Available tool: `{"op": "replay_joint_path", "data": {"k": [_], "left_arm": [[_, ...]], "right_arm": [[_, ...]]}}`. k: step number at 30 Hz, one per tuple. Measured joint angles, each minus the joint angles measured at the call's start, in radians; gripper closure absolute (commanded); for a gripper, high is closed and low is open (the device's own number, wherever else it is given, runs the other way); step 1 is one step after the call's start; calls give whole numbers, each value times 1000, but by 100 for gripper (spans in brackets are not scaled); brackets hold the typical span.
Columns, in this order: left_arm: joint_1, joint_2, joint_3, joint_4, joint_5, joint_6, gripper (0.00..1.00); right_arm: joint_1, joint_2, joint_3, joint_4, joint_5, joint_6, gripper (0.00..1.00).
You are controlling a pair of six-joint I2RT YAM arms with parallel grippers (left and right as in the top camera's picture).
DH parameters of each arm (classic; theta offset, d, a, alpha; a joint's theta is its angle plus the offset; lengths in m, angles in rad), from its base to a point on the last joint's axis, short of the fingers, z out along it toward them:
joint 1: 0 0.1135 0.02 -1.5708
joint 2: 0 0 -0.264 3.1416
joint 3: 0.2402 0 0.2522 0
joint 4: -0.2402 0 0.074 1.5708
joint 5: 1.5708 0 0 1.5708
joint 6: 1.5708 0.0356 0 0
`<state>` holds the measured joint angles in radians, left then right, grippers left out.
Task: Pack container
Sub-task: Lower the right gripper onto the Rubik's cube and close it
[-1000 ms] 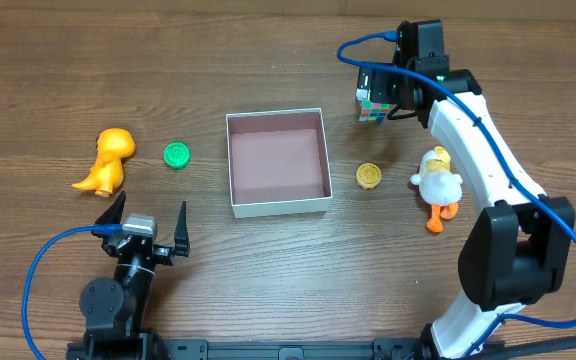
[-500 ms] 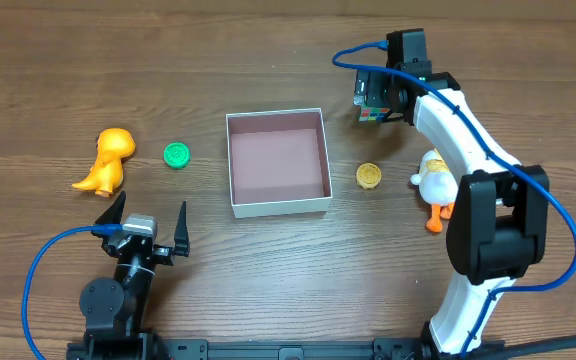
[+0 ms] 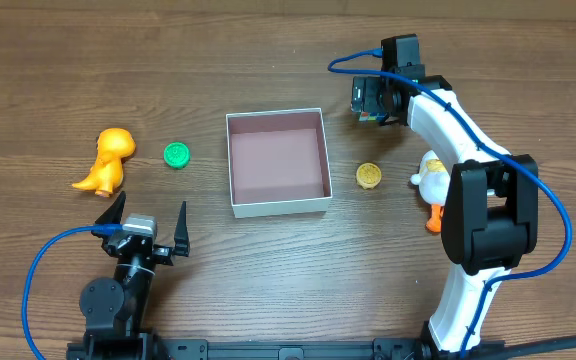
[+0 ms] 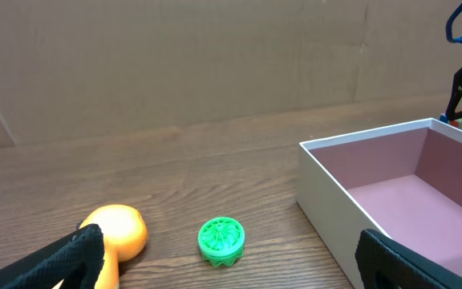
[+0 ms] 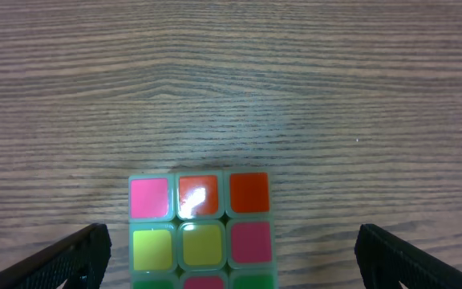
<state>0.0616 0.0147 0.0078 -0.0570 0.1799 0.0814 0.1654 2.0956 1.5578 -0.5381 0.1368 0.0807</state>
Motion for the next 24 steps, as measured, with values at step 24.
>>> {"op": "replay_joint_path", "data": {"k": [24], "left_arm": [[0, 0, 0, 0, 0, 0, 0]], "right_arm": [[0, 31, 0, 2, -27, -29, 2]]}}
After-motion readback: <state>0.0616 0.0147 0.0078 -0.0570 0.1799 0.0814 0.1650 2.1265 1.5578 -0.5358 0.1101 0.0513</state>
